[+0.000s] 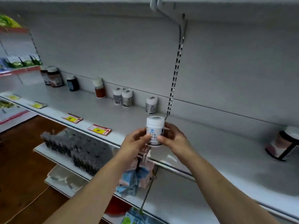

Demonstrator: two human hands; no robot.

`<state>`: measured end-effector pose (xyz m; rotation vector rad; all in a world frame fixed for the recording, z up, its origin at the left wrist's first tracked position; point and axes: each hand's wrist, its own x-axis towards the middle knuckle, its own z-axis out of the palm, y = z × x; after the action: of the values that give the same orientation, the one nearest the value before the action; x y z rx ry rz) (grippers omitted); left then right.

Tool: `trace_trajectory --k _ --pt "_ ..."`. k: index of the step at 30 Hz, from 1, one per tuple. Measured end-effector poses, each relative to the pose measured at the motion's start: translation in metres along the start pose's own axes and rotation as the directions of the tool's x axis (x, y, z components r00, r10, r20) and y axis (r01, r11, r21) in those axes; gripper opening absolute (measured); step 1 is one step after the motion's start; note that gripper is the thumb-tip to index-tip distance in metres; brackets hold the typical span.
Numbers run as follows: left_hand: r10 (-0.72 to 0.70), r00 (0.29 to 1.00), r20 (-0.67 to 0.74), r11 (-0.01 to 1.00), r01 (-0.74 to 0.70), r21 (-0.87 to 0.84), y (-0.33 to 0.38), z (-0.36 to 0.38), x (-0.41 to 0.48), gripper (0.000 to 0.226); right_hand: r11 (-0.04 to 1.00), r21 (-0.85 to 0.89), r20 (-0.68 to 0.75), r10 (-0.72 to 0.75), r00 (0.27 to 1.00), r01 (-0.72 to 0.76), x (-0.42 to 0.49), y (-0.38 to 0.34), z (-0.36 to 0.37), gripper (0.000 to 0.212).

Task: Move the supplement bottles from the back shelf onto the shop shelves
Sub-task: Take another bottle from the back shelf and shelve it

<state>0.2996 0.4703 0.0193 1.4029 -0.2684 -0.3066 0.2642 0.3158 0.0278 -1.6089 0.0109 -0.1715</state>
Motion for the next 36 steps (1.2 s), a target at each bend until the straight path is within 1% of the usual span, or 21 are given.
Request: trace_trajectory --k 2,5,8,10,12,14,15,17,19,24,26,30,36 --pt "-0.001 0.999 0.045 0.998 -0.002 0.060 0.004 -0.010 0.026 0.026 0.999 -0.048 -0.018 0.017 1.000 -0.017 0.025 -0.001 0.002 0.049" --pt "-0.012 0.998 0.056 0.994 0.006 0.111 0.010 -0.022 0.065 0.028 0.997 -0.076 -0.079 0.020 0.997 -0.026 0.056 -0.001 0.005 0.049" --pt "0.023 0.998 0.056 0.981 -0.034 0.191 0.006 -0.026 0.099 0.019 0.998 -0.065 -0.148 0.006 0.989 -0.016 0.080 0.005 0.007 0.045" --pt "0.049 0.992 0.119 0.953 -0.082 0.291 0.003 -0.027 0.119 0.018 0.999 -0.035 -0.225 0.013 0.974 -0.022 0.095 0.013 0.006 0.046" --pt "0.053 0.971 0.234 0.909 -0.144 0.390 0.001 -0.028 0.137 0.027 0.999 -0.036 -0.288 0.018 0.957 -0.030 0.108 0.022 0.004 0.048" --pt "0.039 0.949 0.312 0.875 -0.183 0.447 -0.002 -0.027 0.148 0.036 0.996 -0.069 -0.337 0.028 0.941 -0.054 0.116 0.031 0.004 0.051" --pt "0.032 0.943 0.330 0.863 -0.193 0.467 -0.004 -0.026 0.152 0.036 0.992 -0.102 -0.368 0.030 0.929 -0.073 0.119 0.034 0.004 0.053" --pt "0.008 0.942 0.337 0.864 -0.176 0.471 -0.007 -0.026 0.160 0.030 0.979 -0.172 -0.430 0.023 0.903 -0.107 0.127 0.041 0.003 0.058" --pt "-0.019 0.943 0.331 0.878 -0.142 0.457 -0.009 -0.027 0.169 0.028 0.971 -0.207 -0.473 0.005 0.881 -0.116 0.136 0.047 -0.001 0.058" --pt "-0.059 0.933 0.354 0.844 -0.143 0.517 -0.012 -0.026 0.184 0.043 0.957 -0.241 -0.495 0.023 0.869 -0.163 0.153 0.050 -0.003 0.054" --pt "-0.074 0.930 0.360 0.852 -0.129 0.507 -0.011 -0.024 0.187 0.050 0.959 -0.229 -0.501 0.031 0.865 -0.167 0.159 0.051 -0.005 0.055" --pt "-0.105 0.928 0.358 0.880 -0.081 0.469 -0.014 -0.019 0.193 0.068 0.947 -0.262 -0.513 0.026 0.858 -0.186 0.168 0.053 -0.012 0.057" --pt "-0.114 0.935 0.337 0.893 -0.052 0.448 -0.017 -0.012 0.201 0.073 0.948 -0.255 -0.497 0.039 0.867 -0.189 0.178 0.055 -0.020 0.056"
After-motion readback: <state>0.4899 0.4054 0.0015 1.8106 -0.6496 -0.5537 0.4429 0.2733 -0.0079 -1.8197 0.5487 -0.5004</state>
